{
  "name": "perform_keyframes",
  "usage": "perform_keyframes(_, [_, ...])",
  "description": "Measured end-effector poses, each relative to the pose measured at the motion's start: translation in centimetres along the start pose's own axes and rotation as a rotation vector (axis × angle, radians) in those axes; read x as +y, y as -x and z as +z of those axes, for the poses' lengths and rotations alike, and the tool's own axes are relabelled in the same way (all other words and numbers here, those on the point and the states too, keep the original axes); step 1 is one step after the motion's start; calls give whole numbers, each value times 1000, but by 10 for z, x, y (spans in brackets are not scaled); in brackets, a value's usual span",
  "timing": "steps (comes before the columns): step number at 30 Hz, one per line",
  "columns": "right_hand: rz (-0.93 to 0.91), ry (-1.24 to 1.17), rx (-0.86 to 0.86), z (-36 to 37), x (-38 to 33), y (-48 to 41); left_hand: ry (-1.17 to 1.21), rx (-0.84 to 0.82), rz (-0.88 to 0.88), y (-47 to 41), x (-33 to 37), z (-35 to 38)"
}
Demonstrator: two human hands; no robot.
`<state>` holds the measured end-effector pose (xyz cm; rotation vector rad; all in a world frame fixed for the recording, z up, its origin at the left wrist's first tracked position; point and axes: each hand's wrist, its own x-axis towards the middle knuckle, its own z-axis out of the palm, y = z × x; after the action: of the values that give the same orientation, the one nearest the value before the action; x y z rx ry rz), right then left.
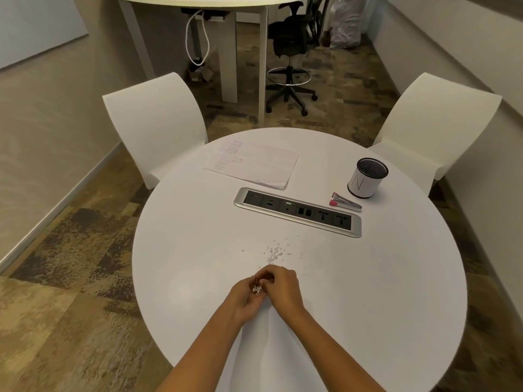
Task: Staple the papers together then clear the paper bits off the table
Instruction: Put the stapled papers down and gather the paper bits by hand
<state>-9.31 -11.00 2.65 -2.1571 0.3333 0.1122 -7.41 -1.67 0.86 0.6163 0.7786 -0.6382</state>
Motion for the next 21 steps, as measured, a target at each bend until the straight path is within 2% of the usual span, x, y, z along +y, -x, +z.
perform_keyframes(3, [-6, -113, 99, -4, 5, 1, -24, -6, 3, -1, 4, -2])
perform_keyframes(5, [-70, -15, 178, -7, 16, 6, -58, 7, 19, -4, 7, -4])
perform_keyframes(6, [-136, 88, 155, -8, 24, 9, -70, 17, 27, -5, 8, -5])
perform_keyframes(10, [-489, 489, -321, -3, 64, 31, -110, 59, 68, -3, 15, -10])
perform_keyframes(13, [-636, 680, -451, -4, 93, 39, -101, 81, 94, -3, 20, -15])
perform_keyframes(16, [-648, 762, -413, -14, 107, 34, -91, 81, 95, -3, 21, -15])
perform_keyframes(21, [-481, 824, -249, -33, 110, 3, -85, 70, 84, -4, 19, -15])
